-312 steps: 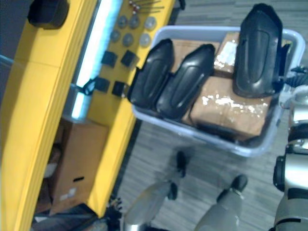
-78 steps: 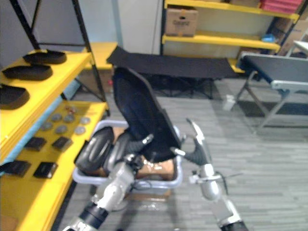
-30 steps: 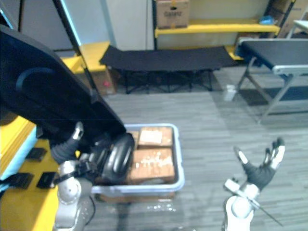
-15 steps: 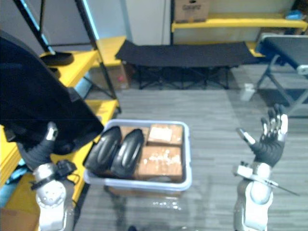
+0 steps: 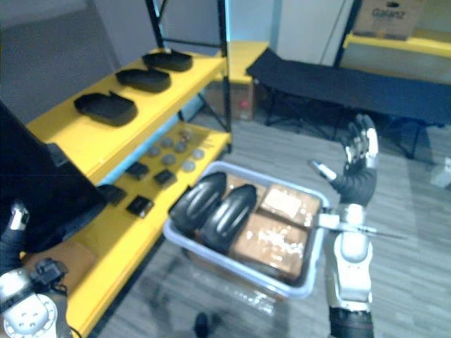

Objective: Walk over and take plastic housings, then place them on the shelf

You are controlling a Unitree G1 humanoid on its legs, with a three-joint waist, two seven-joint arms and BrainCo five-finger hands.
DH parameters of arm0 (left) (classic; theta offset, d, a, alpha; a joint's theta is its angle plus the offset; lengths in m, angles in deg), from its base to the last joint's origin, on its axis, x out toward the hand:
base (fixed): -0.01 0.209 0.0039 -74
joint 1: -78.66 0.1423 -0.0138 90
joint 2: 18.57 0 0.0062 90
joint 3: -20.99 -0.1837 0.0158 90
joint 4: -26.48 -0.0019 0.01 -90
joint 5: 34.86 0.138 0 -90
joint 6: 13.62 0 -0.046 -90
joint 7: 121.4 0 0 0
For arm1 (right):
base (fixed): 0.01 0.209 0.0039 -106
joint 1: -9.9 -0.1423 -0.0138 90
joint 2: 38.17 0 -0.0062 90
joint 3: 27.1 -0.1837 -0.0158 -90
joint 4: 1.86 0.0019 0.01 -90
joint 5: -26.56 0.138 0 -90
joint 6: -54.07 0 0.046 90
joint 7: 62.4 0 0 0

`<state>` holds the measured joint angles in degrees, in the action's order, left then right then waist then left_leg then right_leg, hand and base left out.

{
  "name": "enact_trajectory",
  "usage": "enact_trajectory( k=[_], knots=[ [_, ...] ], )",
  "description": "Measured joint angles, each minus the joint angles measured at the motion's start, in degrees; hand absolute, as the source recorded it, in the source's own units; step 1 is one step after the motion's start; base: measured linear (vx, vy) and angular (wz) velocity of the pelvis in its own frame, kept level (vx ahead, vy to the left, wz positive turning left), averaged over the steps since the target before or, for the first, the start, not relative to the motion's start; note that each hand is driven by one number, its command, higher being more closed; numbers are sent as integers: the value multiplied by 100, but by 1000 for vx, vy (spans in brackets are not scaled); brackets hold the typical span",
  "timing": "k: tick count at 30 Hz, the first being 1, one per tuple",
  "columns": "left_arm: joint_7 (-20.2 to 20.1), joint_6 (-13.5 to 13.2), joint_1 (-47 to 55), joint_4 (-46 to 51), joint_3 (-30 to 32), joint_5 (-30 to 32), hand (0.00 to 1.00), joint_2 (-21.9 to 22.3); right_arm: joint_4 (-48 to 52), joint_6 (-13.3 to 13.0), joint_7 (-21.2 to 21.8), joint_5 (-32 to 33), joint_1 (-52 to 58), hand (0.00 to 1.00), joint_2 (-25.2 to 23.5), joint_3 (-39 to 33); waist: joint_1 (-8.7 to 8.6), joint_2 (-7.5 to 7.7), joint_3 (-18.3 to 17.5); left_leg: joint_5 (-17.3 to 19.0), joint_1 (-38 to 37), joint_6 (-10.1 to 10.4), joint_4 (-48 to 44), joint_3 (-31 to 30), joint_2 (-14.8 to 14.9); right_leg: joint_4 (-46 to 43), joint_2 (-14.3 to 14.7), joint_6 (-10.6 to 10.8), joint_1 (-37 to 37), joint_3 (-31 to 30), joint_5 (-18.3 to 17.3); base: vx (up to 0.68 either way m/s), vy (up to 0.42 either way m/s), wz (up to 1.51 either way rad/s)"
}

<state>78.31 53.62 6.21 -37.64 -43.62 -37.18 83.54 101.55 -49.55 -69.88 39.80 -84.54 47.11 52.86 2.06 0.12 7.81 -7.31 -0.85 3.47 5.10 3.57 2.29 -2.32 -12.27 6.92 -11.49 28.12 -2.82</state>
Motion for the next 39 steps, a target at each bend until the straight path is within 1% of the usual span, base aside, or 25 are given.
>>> enact_trajectory(
  k=[3, 5, 8, 10, 11, 15, 18, 20, 24, 30, 32, 34, 35, 36, 38, 39],
  knots=[
    [-100, -61, -3, 102, -24, -13, 100, 13, -22, 2, -1, -11, 6, 0, 0, -10, -62, 38, 9, -17, 31, -7, 1, 20, 18, -3, 8, -7, 56, -13, -7, -69, -2, -4],
    [-141, -79, -21, 114, -100, -175, 100, 25, -29, 2, -7, -57, 69, 0, 0, -15, -111, 87, -45, -48, 98, -23, 0, 31, 28, -11, 14, -1, 141, -32, 1, -44, -2, -4],
    [-134, -79, -37, 114, -179, -238, 100, 105, -30, 2, -2, -59, 187, 0, -3, -15, -110, 174, -42, -62, 90, -17, 0, 129, 46, -9, 20, 27, 178, -151, 45, -4, -1, -12],
    [-133, -79, -57, 114, -204, -239, 100, 125, -30, 2, -1, -69, 197, 0, -4, -20, -124, 192, -48, -62, 91, -18, 0, 174, 54, -8, 17, 30, 206, -173, 76, 0, 0, -13],
    [-150, -79, -100, 114, -244, -241, 100, 125, -30, 2, -1, -70, 215, 0, -8, -71, -138, 197, -46, -62, 92, -18, 0, 185, 57, -8, 17, 57, 213, -185, 96, -11, -4, -8],
    [-272, -82, -178, 114, -432, -239, 100, 137, -30, 1, -4, -67, 365, 0, -15, -224, -140, 196, -46, -62, 86, -17, 0, 252, 77, -9, 33, 46, 255, -293, 113, -15, -5, -9],
    [-340, -81, -180, 114, -478, -412, 100, 136, -30, 1, 15, -57, 460, 0, -15, -238, -222, 196, -46, -62, 83, -16, 0, 336, 110, -10, 48, 32, 319, -369, 143, -22, -10, -17],
    [-369, -76, -181, 114, -671, -450, 100, 139, -30, 1, 39, -55, 490, 0, -17, -272, -272, 196, -47, -62, 67, -16, 0, 418, 123, -13, 52, 35, 358, -472, 171, -30, 0, -16],
    [-382, -60, -187, 113, -877, -443, 100, 138, -29, -3, 135, -52, 604, 0, -34, -319, -295, 192, -47, -54, -13, -20, 0, 542, 137, -5, 50, 6, 364, -606, 177, -29, 6, -18],
    [-311, -44, -241, 106, -1033, -401, 100, 138, -29, -10, 167, -50, 662, 0, -49, -329, -297, 189, -47, -57, -11, -17, 0, 535, 156, -4, 71, -11, 365, -608, 168, -32, -4, 0],
    [-310, 7, -240, 106, -1036, -391, 100, 137, -28, -14, 267, -36, 662, 0, -55, -327, -294, 189, -47, -60, -10, -14, 0, 508, 153, -4, 75, -12, 350, -597, 167, -11, -4, 7],
    [-293, 58, -233, 88, -1034, -386, 100, 137, -28, -34, 475, 170, 660, 0, -57, -315, -276, 187, -46, -64, -7, -13, 0, 496, 151, -3, 75, -12, 347, -591, 167, 0, 0, 0],
    [-233, 78, -222, 81, -1034, -373, 100, 137, -29, -90, 578, 199, 646, 0, -55, -271, -265, 186, -46, -64, -3, -13, 0, 490, 150, -2, 75, -11, 346, -586, 167, 0, 0, 0],
    [-199, 89, -213, 79, -1031, -359, 100, 136, -29, -152, 634, 215, 629, 0, -54, -199, -261, 184, -45, -64, 0, -13, -1, 486, 150, 0, 76, -11, 346, -582, 167, 0, 0, 0],
    [2, 166, -185, 22, -1030, -223, 100, 134, -29, -278, 760, 302, 460, 0, -43, 218, -254, 176, -47, -66, 10, -9, -1, 444, 147, 12, 74, -9, 323, -503, 165, 3, -10, 7],
    [48, 170, -187, -21, -1026, -148, 100, 134, -29, -290, 761, 301, 400, 0, -42, 363, -245, 172, -46, -70, 18, -4, -1, 404, 141, 13, 74, -9, 309, -466, 162, 1, -19, 27]
  ],
)
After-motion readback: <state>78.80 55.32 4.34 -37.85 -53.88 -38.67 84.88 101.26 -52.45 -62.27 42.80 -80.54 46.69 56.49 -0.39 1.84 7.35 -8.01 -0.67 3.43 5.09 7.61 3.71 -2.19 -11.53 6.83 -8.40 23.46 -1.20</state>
